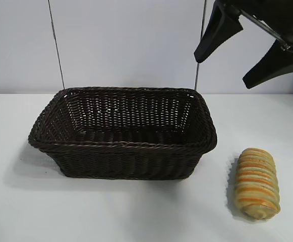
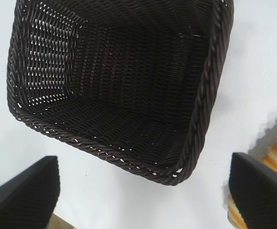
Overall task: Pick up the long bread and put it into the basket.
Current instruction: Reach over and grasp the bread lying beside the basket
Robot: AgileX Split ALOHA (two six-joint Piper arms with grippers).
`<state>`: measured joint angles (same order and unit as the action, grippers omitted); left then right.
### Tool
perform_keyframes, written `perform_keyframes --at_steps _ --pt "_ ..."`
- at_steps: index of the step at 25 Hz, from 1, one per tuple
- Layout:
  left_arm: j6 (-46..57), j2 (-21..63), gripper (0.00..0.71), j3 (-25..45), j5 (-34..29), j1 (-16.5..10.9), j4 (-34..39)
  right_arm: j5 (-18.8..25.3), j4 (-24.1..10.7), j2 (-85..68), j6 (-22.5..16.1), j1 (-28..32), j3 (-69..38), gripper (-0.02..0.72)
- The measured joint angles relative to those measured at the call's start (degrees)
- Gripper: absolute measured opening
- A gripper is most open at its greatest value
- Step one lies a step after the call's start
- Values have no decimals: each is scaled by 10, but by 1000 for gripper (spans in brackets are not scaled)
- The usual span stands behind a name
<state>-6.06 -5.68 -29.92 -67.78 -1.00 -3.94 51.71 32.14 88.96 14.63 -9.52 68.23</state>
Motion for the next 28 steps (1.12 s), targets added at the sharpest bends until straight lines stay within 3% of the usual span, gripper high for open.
perform_keyframes --at_steps 5,11,14,18,21,28 --pt "0 1 694 9 44 0 -6 14 -34 0 -2 0 9 684" --pt "0 1 694 22 36 0 2 23 -166 -18 -90 16 39 684" --pt "0 1 694 22 36 0 3 45 -207 -18 -113 50 38 684" --pt "0 32 694 23 35 6 4 53 -217 -18 -118 87 17 684" --pt "0 64 694 24 34 8 4 27 -217 -18 -118 95 -29 684" --pt "0 64 694 24 34 10 4 -118 -194 -18 -118 96 -155 684"
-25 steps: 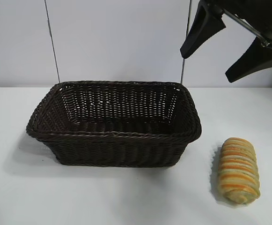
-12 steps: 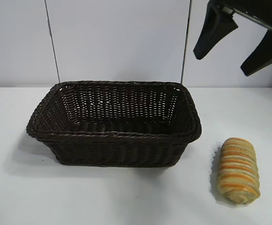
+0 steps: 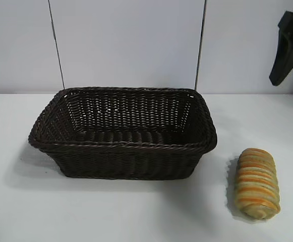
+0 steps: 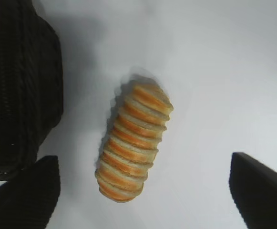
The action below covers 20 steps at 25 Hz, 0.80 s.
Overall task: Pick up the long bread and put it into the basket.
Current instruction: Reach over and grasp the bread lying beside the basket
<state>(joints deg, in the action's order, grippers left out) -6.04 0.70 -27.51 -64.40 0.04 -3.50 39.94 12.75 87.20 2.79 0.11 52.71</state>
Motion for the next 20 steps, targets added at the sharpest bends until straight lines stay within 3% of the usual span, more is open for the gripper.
perform_keyframes --at_steps 5,10,15,20 --pt "0 0 694 0 0 0 0 -106 29 0 0 -1 -67 684" --pt "0 0 694 0 0 0 0 -172 38 8 0 -38 -83 684" --pt "0 0 694 0 0 0 0 -200 42 59 -20 -82 -83 684" --pt "0 0 694 0 0 0 0 -205 43 102 -28 -86 -83 683"
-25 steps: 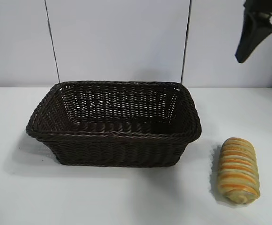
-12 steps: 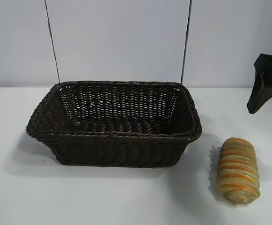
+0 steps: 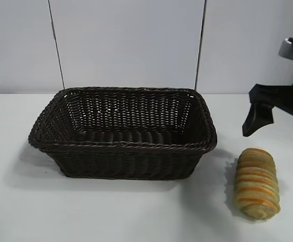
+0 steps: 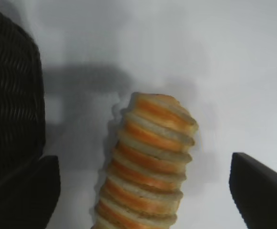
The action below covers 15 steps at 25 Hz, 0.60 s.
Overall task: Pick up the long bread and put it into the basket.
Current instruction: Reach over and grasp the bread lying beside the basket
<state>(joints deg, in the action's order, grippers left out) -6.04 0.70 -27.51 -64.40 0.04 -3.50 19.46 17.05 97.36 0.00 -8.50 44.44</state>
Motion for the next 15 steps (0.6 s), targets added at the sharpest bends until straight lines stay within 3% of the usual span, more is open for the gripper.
perform_keyframes --at_steps 2,6,11,15 --pt "0 0 694 0 0 0 0 -6 1 13 0 0 0 654" --pt "0 0 694 0 0 0 0 -15 3 37 -6 0 0 469" --pt "0 0 694 0 0 0 0 -11 8 42 -27 0 3 128" --pt "0 0 694 0 0 0 0 36 -1 42 -30 0 23 104"
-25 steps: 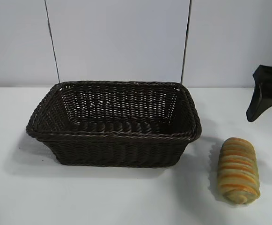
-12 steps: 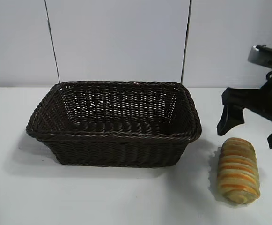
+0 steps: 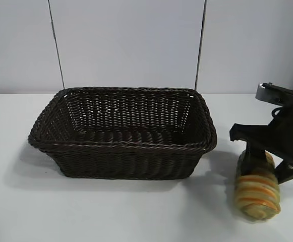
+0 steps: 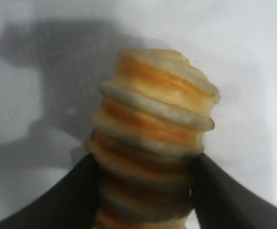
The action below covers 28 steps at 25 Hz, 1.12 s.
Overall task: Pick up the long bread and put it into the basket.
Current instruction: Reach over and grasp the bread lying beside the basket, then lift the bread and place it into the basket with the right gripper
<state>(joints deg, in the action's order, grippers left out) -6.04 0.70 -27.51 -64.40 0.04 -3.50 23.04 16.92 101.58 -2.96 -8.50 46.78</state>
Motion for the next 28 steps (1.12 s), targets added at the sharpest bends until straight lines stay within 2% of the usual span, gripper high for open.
perform_keyframes --at_steps 7,11,15,17,19,22,25,27,28 --pt "0 0 694 0 0 0 0 106 -18 -62 -8 0 83 104" --pt "0 0 694 0 0 0 0 174 -43 -89 -22 0 161 104" --pt "0 0 694 0 0 0 0 218 -69 -92 -24 0 222 95" --pt "0 0 694 0 0 0 0 225 -73 -92 -3 -4 239 95" --pt "0 0 694 0 0 0 0 228 -76 -88 57 -18 257 95" --pt "0 0 694 0 0 0 0 229 -76 -74 187 -56 277 95" --pt "0 0 694 0 0 0 0 214 -76 -56 361 -98 290 95" --pt "0 0 694 0 0 0 0 185 -74 -45 476 -124 292 95" --pt "0 0 694 0 0 0 0 166 -72 -40 520 -134 293 95"
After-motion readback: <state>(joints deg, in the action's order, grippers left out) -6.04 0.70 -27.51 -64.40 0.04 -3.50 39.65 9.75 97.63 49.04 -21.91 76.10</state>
